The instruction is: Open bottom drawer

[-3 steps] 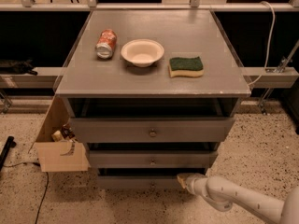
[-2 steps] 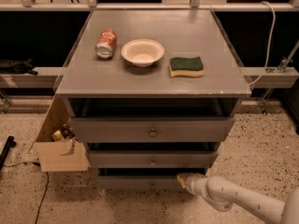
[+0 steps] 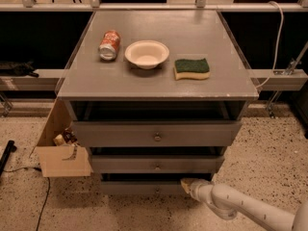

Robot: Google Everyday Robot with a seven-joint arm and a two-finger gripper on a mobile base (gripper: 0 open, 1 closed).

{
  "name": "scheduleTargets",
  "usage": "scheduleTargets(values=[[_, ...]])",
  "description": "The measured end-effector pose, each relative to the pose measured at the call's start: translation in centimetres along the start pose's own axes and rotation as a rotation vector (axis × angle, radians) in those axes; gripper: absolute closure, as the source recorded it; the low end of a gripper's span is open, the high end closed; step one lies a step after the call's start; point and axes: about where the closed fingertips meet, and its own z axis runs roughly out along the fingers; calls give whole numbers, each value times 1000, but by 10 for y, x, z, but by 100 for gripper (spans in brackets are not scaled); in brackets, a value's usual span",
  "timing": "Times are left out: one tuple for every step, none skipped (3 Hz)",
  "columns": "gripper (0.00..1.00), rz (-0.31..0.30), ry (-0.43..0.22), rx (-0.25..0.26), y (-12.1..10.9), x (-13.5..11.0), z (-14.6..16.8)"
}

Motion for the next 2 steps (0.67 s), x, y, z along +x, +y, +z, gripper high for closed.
scheduleTargets(values=[[94,2,-2,0,0,0,0],[95,16,-14,16,-1,-2,5]])
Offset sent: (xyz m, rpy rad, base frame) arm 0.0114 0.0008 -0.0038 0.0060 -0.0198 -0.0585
